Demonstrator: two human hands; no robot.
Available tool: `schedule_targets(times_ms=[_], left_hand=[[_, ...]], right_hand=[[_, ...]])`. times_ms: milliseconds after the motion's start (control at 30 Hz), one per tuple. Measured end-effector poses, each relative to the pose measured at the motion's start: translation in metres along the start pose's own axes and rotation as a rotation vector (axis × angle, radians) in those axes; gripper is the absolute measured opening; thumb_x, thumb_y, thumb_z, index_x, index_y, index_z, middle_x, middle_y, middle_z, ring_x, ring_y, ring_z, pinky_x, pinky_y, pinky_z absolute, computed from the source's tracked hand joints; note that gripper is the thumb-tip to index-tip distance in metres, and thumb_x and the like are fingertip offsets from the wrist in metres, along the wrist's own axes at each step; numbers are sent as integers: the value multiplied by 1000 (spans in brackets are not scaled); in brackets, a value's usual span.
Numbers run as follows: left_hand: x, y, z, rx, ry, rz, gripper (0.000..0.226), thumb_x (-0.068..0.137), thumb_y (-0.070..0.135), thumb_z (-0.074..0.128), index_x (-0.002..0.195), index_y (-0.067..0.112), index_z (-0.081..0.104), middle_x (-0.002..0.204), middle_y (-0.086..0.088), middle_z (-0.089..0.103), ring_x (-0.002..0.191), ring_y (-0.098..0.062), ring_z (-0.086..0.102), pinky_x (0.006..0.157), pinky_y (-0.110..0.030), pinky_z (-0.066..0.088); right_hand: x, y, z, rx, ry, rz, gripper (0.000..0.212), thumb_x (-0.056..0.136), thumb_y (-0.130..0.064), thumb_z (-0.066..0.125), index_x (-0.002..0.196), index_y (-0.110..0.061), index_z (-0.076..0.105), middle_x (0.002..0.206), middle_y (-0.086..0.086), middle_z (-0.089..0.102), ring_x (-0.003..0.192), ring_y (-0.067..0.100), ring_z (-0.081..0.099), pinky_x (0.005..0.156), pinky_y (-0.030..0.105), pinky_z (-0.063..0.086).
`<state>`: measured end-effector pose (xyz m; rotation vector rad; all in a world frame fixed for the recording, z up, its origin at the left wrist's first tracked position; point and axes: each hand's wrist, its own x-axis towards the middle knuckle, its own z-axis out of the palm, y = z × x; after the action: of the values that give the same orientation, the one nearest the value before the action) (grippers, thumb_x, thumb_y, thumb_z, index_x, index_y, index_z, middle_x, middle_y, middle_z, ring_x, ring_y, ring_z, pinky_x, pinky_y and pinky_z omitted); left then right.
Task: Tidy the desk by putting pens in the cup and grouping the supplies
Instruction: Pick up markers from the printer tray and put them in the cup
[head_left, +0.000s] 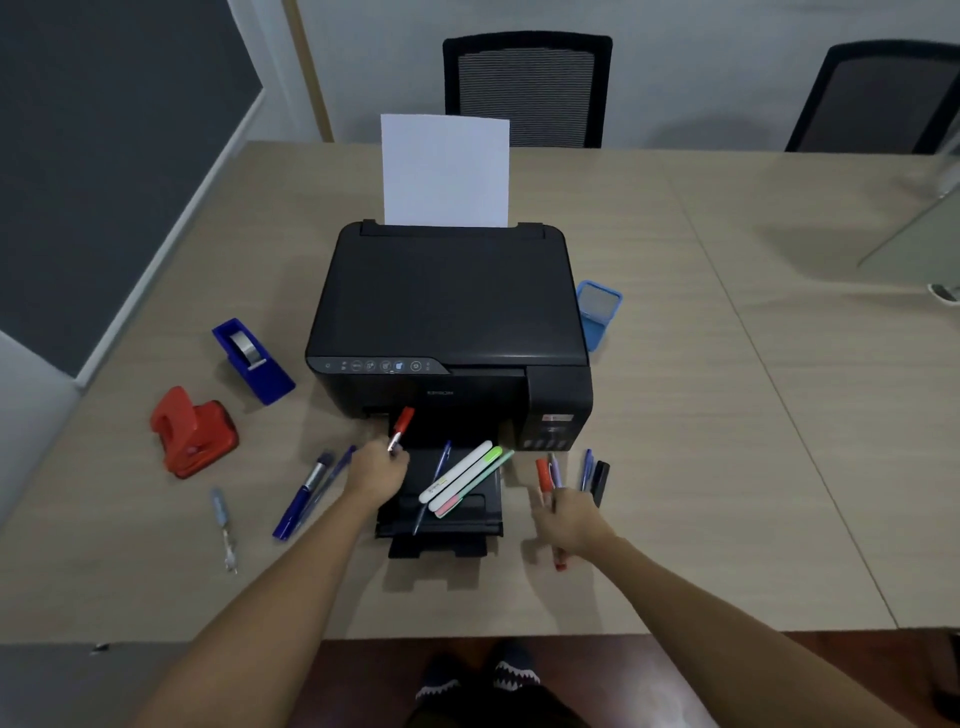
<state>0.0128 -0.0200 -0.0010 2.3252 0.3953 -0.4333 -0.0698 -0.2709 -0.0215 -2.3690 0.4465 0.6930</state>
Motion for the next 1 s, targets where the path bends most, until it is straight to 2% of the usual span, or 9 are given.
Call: schedule_targets(times_ms=[100, 200, 267, 333, 467, 633, 767, 867, 1000], left_hand=[[0, 9, 8, -94, -67, -16, 18, 82, 28, 67, 75, 13, 59, 77, -6, 62, 78, -26, 60, 68, -32, 45], [6, 12, 14, -77, -71, -33, 24, 76, 33, 73, 64, 19, 58, 78, -6, 65, 82, -27, 63, 71, -33, 48], [11, 13, 16, -58, -85, -18, 28, 73, 30, 76, 59, 21, 54, 75, -6, 63, 81, -27, 63, 72, -33, 49], [14, 12, 17, -21, -121, 9, 27, 71, 26, 78, 60, 19, 55, 74, -5, 63, 76, -24, 61, 68, -31, 46], [18, 6, 18, 60, -129, 58, 25, 70, 24, 78, 64, 18, 54, 73, -2, 62, 71, -20, 59, 65, -28, 46], [18, 5, 17, 245, -127, 197, 13, 73, 18, 68, 75, 14, 56, 75, -4, 62, 73, -24, 64, 63, -33, 51], [19, 3, 17, 406, -136, 260, 11, 82, 19, 60, 85, 8, 60, 90, -13, 67, 80, -29, 67, 65, -36, 53], [20, 1, 14, 554, -172, 323, 19, 82, 20, 61, 95, 6, 62, 102, -12, 65, 87, -28, 65, 65, -34, 49], [23, 0, 8, 611, -240, 299, 28, 88, 22, 55, 106, 1, 59, 111, -17, 63, 97, -31, 63, 74, -36, 50]], right_hand=[[3, -18, 9, 162, 44, 28, 37, 95, -32, 49, 62, -16, 47, 61, 1, 51, 52, 12, 51, 50, 18, 42], [9, -35, 24, 407, 88, 124, 37, 94, -39, 47, 69, -13, 53, 67, 8, 58, 55, 18, 53, 58, 35, 50], [14, -44, 33, 558, 107, 209, 33, 96, -38, 44, 78, -12, 56, 69, 8, 58, 52, 18, 51, 53, 35, 48], [18, -53, 37, 688, 146, 270, 30, 96, -38, 46, 84, -13, 57, 66, 5, 52, 52, 16, 47, 52, 31, 43], [27, -64, 39, 764, 239, 341, 30, 90, -38, 55, 72, -15, 52, 59, 2, 47, 50, 17, 44, 51, 28, 39], [31, -65, 41, 754, 258, 377, 23, 86, -33, 64, 85, -10, 58, 62, 1, 50, 52, 14, 48, 52, 27, 43], [32, -67, 42, 791, 299, 401, 25, 84, -29, 64, 94, -6, 62, 63, 2, 50, 52, 15, 48, 53, 28, 43], [28, -68, 39, 802, 272, 410, 20, 85, -27, 65, 87, -8, 57, 63, 2, 49, 51, 13, 46, 49, 26, 39], [26, -72, 33, 867, 305, 445, 23, 86, -26, 61, 71, -12, 51, 62, 3, 46, 52, 14, 44, 50, 27, 38]])
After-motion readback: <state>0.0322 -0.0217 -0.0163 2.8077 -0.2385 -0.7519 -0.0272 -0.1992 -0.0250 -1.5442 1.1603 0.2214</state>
